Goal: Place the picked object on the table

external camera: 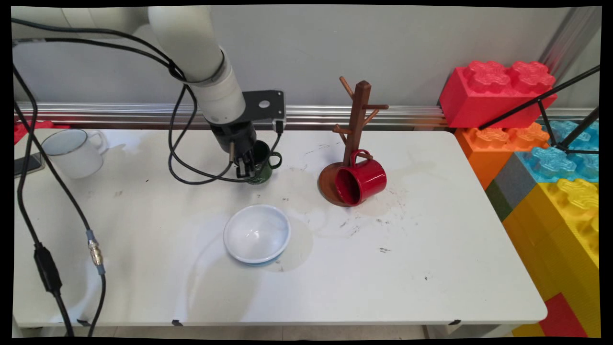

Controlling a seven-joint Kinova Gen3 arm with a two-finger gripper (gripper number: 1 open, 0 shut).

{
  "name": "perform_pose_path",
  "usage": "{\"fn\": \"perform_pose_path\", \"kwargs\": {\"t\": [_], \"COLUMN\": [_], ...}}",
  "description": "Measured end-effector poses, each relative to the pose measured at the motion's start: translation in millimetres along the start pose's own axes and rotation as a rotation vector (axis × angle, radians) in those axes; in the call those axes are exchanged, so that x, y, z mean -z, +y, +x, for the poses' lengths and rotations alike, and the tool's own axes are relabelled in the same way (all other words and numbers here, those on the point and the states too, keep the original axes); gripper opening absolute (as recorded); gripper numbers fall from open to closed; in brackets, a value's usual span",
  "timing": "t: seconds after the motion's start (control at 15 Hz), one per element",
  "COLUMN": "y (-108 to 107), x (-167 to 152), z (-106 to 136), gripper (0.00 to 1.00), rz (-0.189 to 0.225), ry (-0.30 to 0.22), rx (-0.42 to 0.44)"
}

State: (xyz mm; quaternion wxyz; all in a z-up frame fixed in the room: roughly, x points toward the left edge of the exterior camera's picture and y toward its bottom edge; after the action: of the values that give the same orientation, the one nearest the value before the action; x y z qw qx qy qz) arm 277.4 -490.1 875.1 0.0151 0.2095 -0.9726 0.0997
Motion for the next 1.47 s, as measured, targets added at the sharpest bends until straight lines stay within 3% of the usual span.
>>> {"fn": "perform_pose_path", "kwargs": {"t": [0.8,1.47], "y": [-1,2], "x": [-39,-52], "z": [8,6], "gripper": [0.0,0.0], "rz": [-0.016,-0.025], "ry": [0.017,0.023], "rx": [0.019,0.026]}}
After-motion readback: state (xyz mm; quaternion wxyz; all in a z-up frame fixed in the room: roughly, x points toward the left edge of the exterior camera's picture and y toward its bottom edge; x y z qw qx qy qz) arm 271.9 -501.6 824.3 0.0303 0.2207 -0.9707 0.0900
